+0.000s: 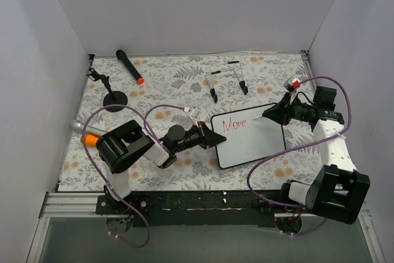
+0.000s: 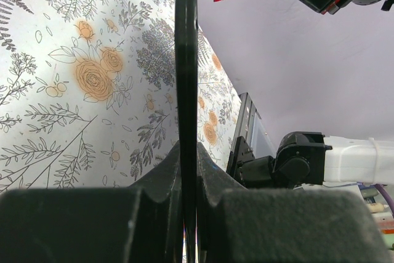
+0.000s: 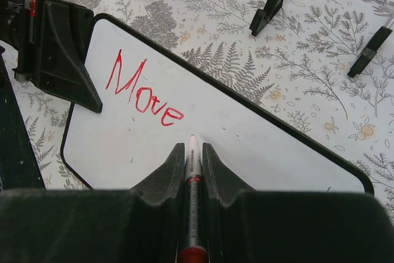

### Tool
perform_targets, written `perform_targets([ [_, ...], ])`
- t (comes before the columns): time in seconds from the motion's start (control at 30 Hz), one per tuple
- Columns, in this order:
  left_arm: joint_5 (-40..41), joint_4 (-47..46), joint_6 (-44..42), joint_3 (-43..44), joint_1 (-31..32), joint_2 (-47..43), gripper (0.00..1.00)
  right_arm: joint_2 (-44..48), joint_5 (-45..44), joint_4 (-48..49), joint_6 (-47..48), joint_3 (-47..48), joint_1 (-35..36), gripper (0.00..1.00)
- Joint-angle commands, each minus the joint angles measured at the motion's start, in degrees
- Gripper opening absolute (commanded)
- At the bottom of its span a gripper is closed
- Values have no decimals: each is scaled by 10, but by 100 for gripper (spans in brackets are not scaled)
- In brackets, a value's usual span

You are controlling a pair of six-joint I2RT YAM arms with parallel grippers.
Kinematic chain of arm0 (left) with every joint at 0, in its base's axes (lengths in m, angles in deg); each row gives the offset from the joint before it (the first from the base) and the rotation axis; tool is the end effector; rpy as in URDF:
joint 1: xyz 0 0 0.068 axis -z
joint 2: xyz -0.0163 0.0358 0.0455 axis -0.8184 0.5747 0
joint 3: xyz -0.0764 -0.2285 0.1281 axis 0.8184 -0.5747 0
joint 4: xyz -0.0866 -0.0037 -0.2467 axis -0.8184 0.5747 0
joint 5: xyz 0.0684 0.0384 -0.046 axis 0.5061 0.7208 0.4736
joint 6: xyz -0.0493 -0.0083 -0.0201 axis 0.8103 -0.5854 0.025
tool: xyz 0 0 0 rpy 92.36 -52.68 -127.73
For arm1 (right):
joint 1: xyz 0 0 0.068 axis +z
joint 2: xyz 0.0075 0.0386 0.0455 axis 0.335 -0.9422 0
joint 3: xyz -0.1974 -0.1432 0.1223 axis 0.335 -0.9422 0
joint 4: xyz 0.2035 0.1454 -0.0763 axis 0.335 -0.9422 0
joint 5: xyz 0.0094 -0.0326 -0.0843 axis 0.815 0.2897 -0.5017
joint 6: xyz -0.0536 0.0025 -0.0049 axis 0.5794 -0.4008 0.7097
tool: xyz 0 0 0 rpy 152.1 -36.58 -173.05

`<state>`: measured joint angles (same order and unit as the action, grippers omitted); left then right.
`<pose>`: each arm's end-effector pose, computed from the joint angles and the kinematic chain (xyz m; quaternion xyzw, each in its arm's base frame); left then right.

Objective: Write a sentence on the whiteboard

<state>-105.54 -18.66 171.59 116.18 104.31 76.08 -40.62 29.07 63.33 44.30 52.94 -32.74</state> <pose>0.1971 -0.2461 0.1402 -0.1563 0.7074 -0.6768 0.1312 0.2382 -0.0229 0.2727 -0.3298 0.7383 0.3249 0.4905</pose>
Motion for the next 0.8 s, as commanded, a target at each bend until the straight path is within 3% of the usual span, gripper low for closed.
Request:
perform_targets([
  [0.0, 5, 17, -29, 15, 4, -22, 0, -11, 24, 9, 11, -3, -2, 1],
  [0.77, 3, 14, -25, 14, 4, -19, 0, -37, 18, 55, -29, -1, -3, 1],
])
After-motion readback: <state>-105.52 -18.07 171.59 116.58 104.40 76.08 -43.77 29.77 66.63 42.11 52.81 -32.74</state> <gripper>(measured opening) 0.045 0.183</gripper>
